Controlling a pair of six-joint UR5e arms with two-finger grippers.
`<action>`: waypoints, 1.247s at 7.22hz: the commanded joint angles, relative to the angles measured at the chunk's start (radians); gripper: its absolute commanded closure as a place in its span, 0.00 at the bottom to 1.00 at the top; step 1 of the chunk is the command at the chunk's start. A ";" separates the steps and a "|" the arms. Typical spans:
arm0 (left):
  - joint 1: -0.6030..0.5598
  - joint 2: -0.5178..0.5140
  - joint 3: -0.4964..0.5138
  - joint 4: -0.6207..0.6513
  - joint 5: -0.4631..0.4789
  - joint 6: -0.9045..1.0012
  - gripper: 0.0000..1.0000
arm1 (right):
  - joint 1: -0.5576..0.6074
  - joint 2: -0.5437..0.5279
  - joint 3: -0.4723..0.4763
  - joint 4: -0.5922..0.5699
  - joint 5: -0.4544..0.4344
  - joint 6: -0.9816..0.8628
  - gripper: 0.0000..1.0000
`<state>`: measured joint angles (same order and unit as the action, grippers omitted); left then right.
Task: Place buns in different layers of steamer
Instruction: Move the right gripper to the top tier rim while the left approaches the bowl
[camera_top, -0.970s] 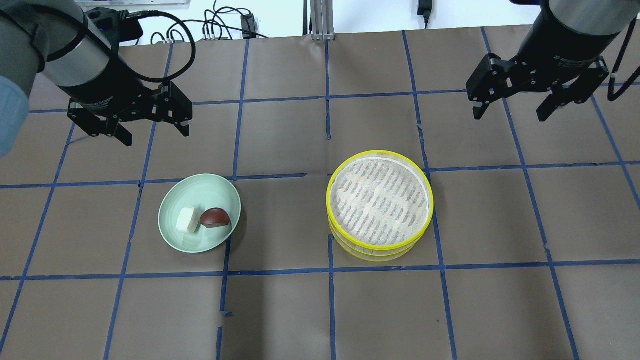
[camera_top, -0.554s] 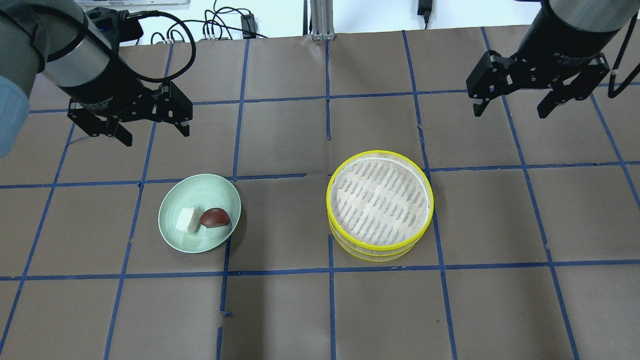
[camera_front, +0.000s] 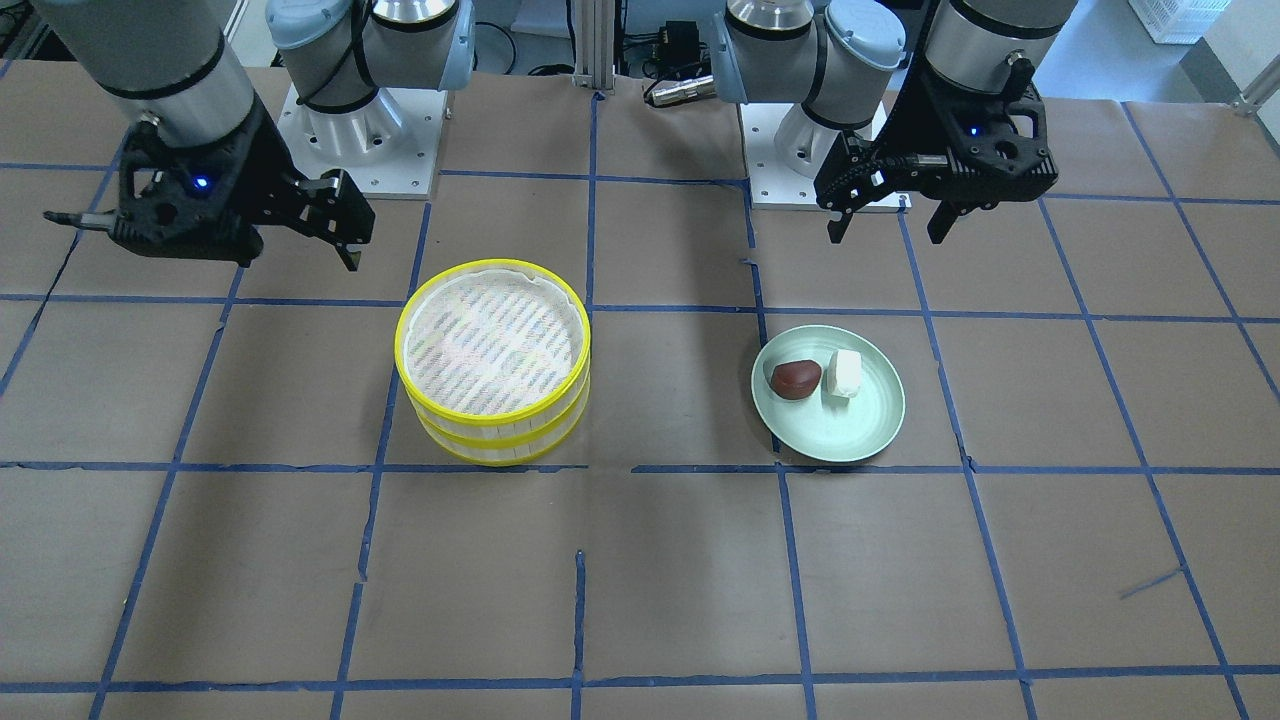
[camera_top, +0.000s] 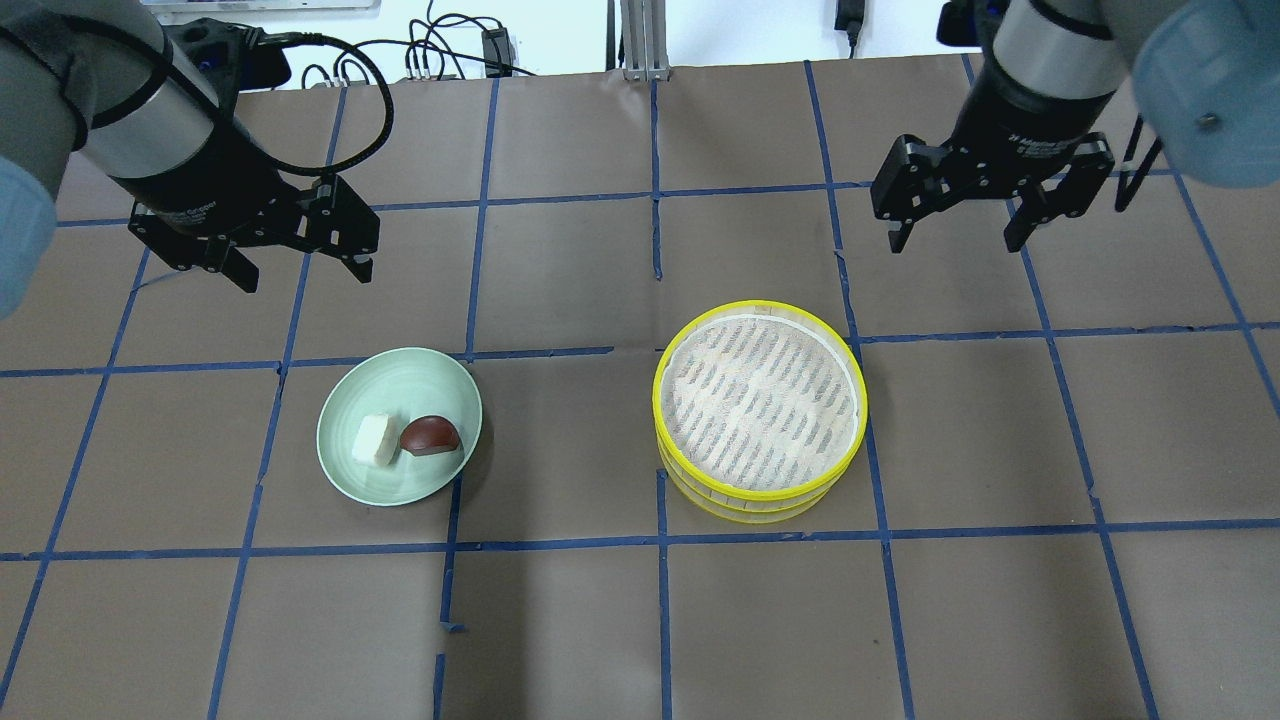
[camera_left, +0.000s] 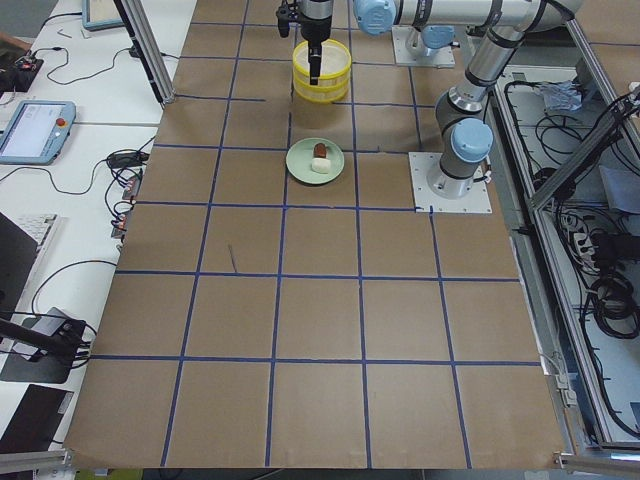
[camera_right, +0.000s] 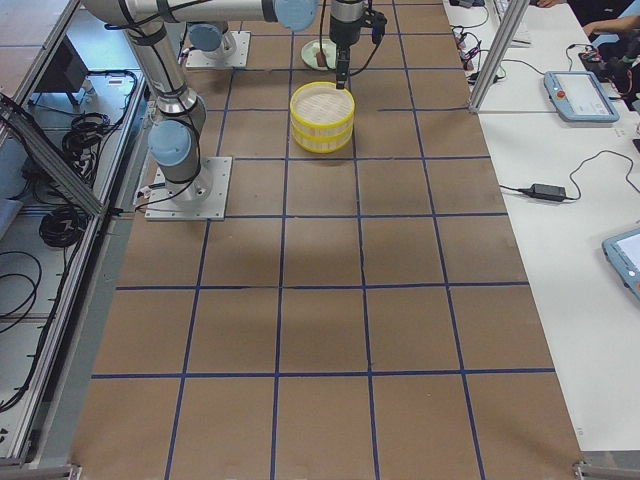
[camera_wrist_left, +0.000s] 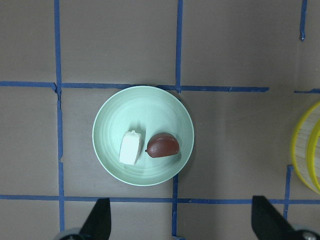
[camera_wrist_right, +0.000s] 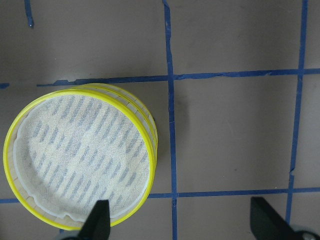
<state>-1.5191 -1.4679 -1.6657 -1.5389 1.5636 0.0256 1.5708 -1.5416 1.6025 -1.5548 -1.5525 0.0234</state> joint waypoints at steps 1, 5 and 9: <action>0.000 0.001 0.006 0.000 0.007 0.007 0.00 | 0.020 0.046 0.068 -0.060 0.008 0.004 0.00; 0.054 0.004 -0.015 -0.004 0.058 0.129 0.00 | 0.028 0.069 0.270 -0.295 0.008 0.003 0.06; 0.163 -0.026 -0.103 0.003 0.059 0.189 0.00 | 0.043 0.070 0.353 -0.389 0.006 -0.005 0.43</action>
<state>-1.3741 -1.4842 -1.7344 -1.5417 1.6222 0.2106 1.6119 -1.4713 1.9387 -1.9350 -1.5484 0.0194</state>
